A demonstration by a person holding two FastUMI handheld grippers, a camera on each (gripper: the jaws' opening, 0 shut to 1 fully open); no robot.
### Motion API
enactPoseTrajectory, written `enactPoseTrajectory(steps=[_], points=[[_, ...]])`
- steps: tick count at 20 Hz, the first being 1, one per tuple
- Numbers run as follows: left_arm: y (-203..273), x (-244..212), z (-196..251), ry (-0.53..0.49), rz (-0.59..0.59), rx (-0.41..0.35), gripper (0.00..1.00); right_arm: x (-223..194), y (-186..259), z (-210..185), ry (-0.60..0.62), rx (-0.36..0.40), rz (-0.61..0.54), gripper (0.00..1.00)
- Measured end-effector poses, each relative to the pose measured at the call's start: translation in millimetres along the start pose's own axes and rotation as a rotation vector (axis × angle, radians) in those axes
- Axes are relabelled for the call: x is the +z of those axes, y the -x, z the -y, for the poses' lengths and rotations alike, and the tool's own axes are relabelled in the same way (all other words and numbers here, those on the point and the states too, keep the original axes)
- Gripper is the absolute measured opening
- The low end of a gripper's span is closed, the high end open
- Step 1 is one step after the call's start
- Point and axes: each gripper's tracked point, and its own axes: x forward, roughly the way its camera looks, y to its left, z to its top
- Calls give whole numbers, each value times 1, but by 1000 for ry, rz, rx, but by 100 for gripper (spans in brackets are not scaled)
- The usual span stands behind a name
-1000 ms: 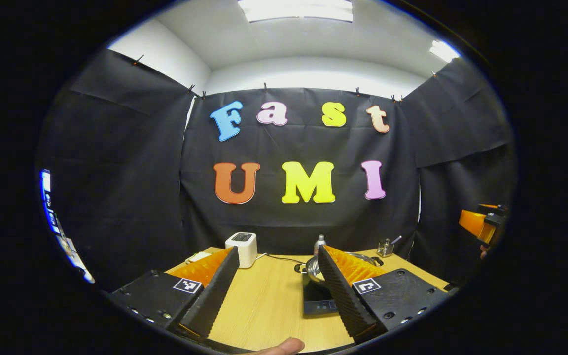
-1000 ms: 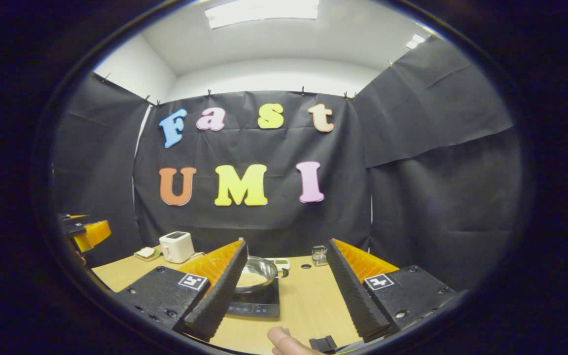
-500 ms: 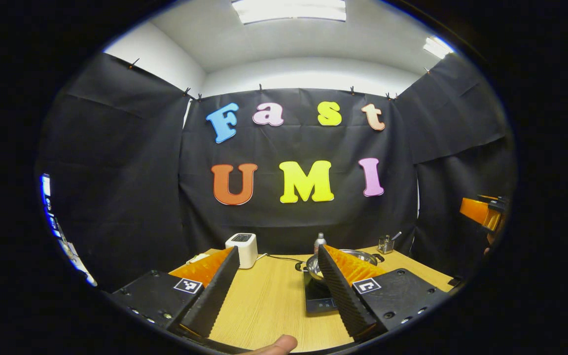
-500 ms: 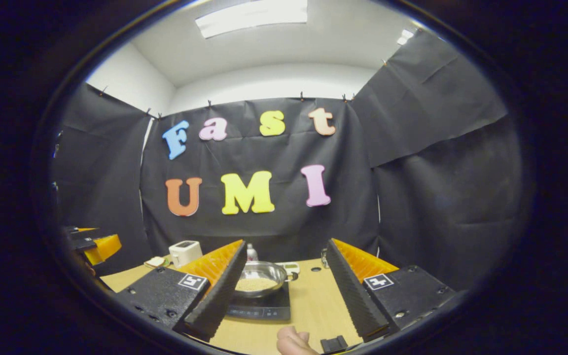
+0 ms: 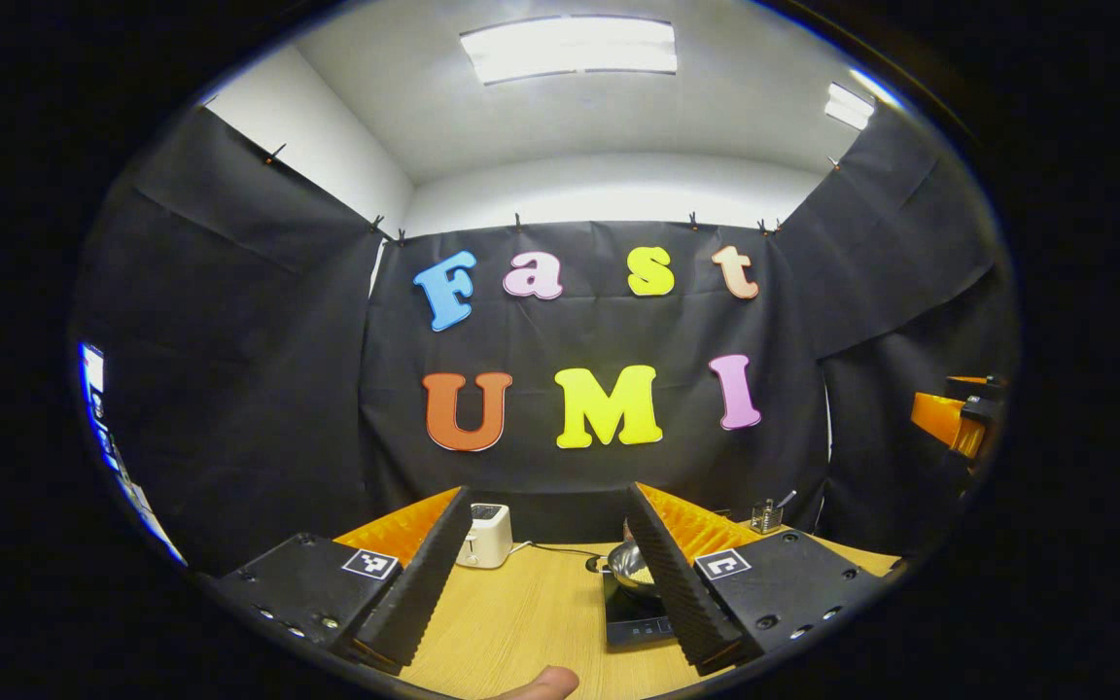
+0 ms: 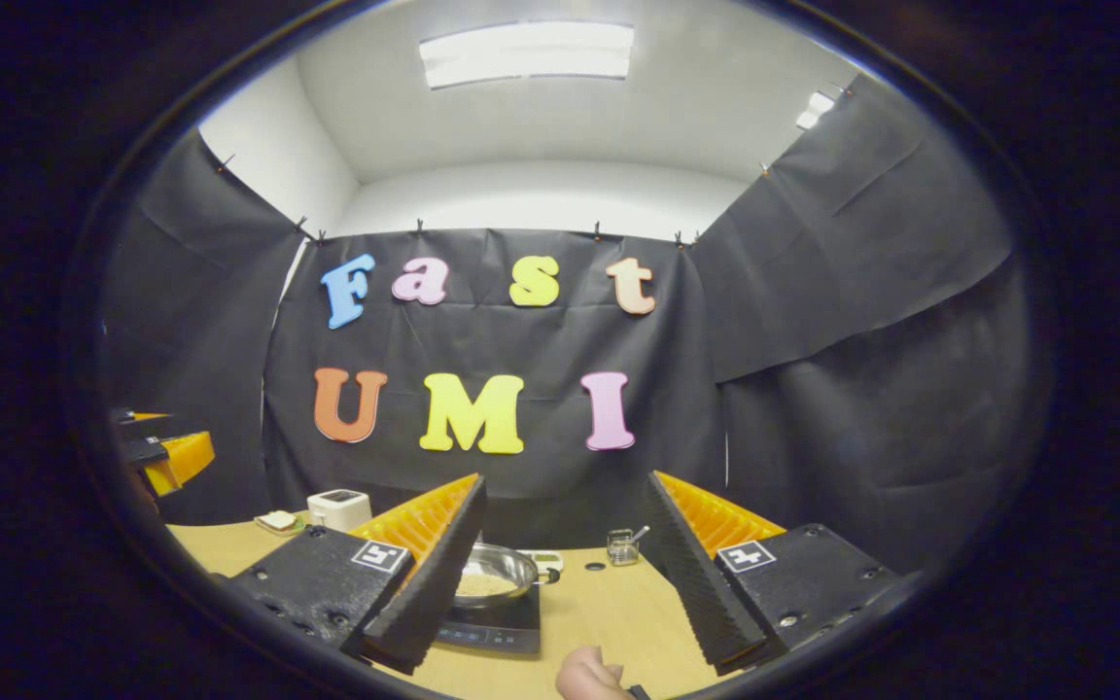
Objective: First push the handle of the pot to place it horizontally, then grasp the pot with both hands and set it on the induction cooktop.
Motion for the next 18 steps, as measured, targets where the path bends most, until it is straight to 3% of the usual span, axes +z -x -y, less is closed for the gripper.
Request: enactPoseTrajectory(steps=[9,10,11,12,16,17,18], points=[[-1,-19,10,19,-93,-47,94,-10,-3,-2,7,7,-57,100],[-2,-19,9,19,-95,-43,84,-11,-4,-2,7,8,-60,99],[-1,-19,8,19,-97,-41,84,-11,-5,-1,8,8,-64,99],[-1,-21,7,19,-101,-41,94,-11,-4,-1,8,8,-64,99],[-3,-21,5,18,-111,-45,94,-8,-1,-4,5,18,-60,99],[-4,-21,5,16,-114,-45,84,-8,-1,-5,6,22,-60,99],[-5,-19,5,17,-115,-47,94,-8,-2,-5,7,23,-60,99]])
